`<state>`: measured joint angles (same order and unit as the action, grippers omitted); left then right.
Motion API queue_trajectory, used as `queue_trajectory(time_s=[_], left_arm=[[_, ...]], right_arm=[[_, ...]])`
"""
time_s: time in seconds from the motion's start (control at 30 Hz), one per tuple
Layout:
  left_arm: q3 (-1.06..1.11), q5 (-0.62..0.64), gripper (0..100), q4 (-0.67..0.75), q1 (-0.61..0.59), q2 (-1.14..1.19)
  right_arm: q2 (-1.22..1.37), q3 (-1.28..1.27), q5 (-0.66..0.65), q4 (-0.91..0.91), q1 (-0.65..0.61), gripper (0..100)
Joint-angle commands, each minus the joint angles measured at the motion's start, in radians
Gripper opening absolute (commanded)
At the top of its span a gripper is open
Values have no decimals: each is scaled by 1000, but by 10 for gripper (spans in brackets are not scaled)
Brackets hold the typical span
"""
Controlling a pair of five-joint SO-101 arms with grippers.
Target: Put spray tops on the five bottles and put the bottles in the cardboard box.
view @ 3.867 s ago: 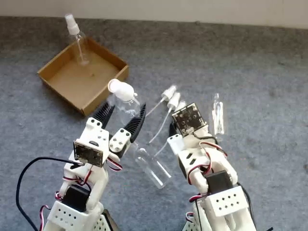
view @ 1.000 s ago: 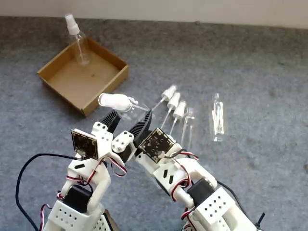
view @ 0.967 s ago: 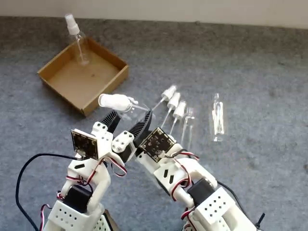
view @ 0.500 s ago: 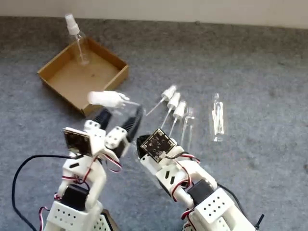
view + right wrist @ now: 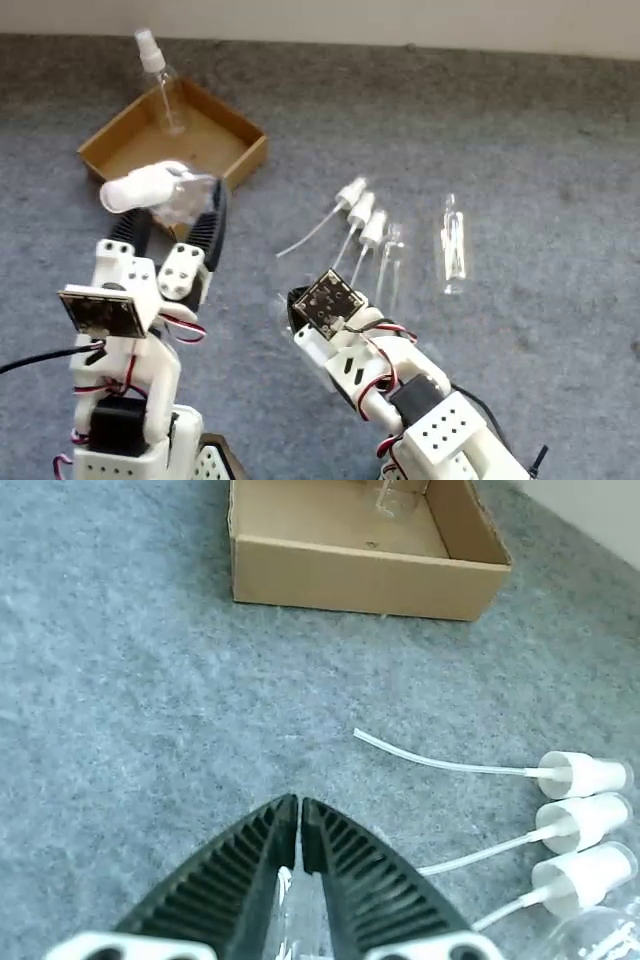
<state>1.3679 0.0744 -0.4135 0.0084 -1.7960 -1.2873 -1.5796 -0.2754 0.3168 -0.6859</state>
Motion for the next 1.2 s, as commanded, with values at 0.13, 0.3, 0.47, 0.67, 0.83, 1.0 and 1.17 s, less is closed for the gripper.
queue_trajectory(time_s=[0.13, 0.3, 0.47, 0.67, 0.83, 1.0, 1.17], left_arm=[[-329, -44, 77, -29, -67, 456], [-456, -46, 77, -26, -153, 719], [-478, -46, 77, 127, -251, 912], [-486, -48, 77, 315, -289, 1142], [-486, -123, 76, 512, -297, 1326], [-538, -123, 75, 652, -298, 1488], [-705, -118, 74, 635, -318, 1673]], right_arm=[[-13, 10, 0, -19, 13, 11], [-13, -42, 0, -21, 10, 11], [-13, -51, 0, -21, 13, 11], [-13, -51, 0, -21, 13, 11], [-13, -51, 0, -21, 12, 11], [-13, -51, 0, -21, 12, 11], [-13, -53, -2, -21, 8, 11]])
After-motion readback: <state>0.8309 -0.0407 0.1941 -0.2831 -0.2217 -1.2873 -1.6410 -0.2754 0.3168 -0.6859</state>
